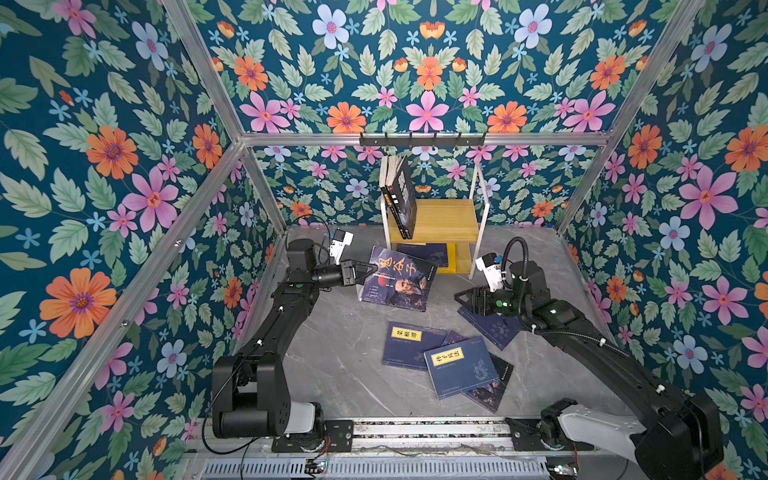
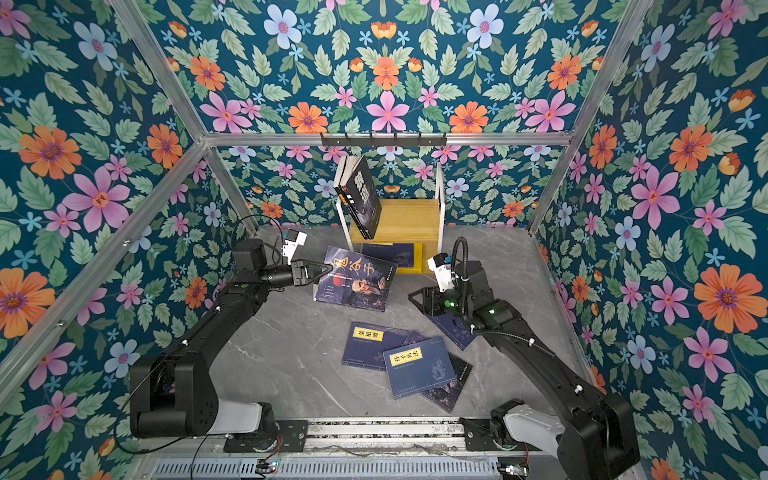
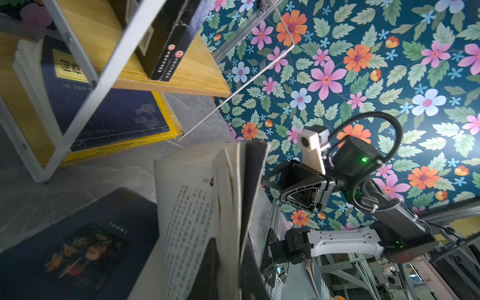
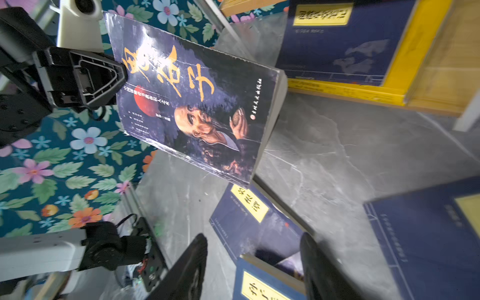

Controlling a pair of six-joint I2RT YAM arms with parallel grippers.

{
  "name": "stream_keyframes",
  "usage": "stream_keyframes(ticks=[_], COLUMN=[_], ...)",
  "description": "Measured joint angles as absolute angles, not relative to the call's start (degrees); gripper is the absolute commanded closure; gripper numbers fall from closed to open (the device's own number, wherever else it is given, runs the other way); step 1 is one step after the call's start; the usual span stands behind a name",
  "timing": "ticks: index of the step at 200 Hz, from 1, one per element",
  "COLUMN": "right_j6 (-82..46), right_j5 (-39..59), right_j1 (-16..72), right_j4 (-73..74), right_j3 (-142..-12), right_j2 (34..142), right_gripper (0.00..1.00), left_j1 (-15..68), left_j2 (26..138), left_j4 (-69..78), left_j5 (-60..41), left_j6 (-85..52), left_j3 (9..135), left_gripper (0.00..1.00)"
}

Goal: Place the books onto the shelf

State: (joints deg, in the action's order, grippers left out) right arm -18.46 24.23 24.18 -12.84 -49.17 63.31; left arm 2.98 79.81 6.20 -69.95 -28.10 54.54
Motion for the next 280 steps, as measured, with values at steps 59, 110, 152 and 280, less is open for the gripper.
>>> stream_keyframes(ticks=[59, 110, 152, 280], right_j6=[-8.43, 2.07, 10.55, 29.91], right_j5=[6.28, -12.97, -22.87, -44.05], right_j1=[35.66, 52.03, 60.71, 65.76], right_j4=[-16.80, -14.41, -9.61, 11.46], right_j3=[-50.70, -54.85, -58.39, -63.00], right_j2=[58.65, 66.26, 76.14, 102.08], right_gripper=[0.38, 0.38, 0.24, 0.16], left_j1=[4.21, 5.45, 6.48, 7.40], left_j2=[79.48, 78.87, 78.94, 78.94], left_j4=[4.71, 4.78, 5.65, 5.52], left_j5=[-65.23, -61.39, -59.72, -58.35], left_j6=[-28.10, -31.27, -34.35, -34.30], left_j3=[52.75, 51.46, 50.85, 51.22], left_gripper=[1.00, 1.00, 1.00, 1.00])
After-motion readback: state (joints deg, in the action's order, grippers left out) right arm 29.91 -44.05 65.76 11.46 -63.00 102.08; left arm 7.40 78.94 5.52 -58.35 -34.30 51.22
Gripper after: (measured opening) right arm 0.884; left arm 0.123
